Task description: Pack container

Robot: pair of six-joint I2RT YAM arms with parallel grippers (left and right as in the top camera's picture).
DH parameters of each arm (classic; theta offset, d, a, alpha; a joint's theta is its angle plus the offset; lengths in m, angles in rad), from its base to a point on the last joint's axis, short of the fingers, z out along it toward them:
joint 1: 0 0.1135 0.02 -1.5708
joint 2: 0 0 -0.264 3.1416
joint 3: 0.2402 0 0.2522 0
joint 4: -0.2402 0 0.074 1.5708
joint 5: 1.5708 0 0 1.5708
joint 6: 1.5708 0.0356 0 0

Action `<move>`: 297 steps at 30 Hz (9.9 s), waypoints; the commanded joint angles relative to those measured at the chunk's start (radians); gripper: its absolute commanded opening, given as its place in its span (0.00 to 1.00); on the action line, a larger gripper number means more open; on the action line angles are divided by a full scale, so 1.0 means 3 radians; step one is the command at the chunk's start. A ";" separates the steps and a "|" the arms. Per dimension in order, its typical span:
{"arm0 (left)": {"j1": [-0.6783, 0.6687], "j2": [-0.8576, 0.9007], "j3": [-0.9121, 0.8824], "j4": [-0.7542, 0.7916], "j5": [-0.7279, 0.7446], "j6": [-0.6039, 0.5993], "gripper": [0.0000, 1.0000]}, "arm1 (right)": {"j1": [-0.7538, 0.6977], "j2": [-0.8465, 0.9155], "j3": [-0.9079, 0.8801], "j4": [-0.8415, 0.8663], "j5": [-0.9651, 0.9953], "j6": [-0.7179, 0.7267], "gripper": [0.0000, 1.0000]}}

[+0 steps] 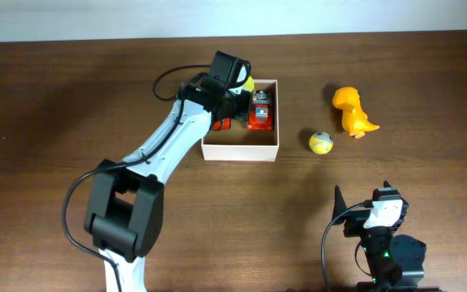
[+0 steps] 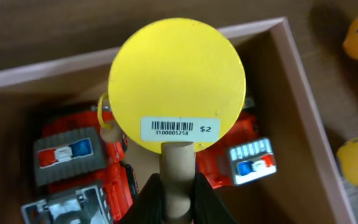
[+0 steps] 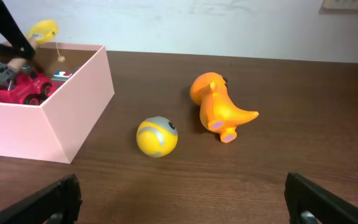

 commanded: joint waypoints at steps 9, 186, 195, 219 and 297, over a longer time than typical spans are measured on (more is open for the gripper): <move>-0.0019 0.0261 0.0067 0.0025 0.0000 -0.0042 0.27 | 0.0015 -0.0034 -0.0024 -0.0003 -0.0029 -0.0022 0.99; 0.1605 -0.0378 0.1328 -0.2000 -0.0624 0.0197 0.99 | 0.0053 0.5355 0.4075 -0.1675 -0.0493 0.0420 0.99; 0.1605 -0.0378 0.1328 -0.2000 -0.0623 0.0197 0.99 | 0.0075 0.5636 0.4078 -0.1447 -0.0132 0.0411 1.00; 0.1605 -0.0378 0.1328 -0.2000 -0.0623 0.0197 0.99 | 0.0057 0.6068 0.4097 -0.0609 0.0932 0.0161 0.98; 0.1605 -0.0378 0.1328 -0.2000 -0.0623 0.0197 0.99 | -0.0356 0.6299 0.4470 -0.1300 -0.0031 0.0416 0.24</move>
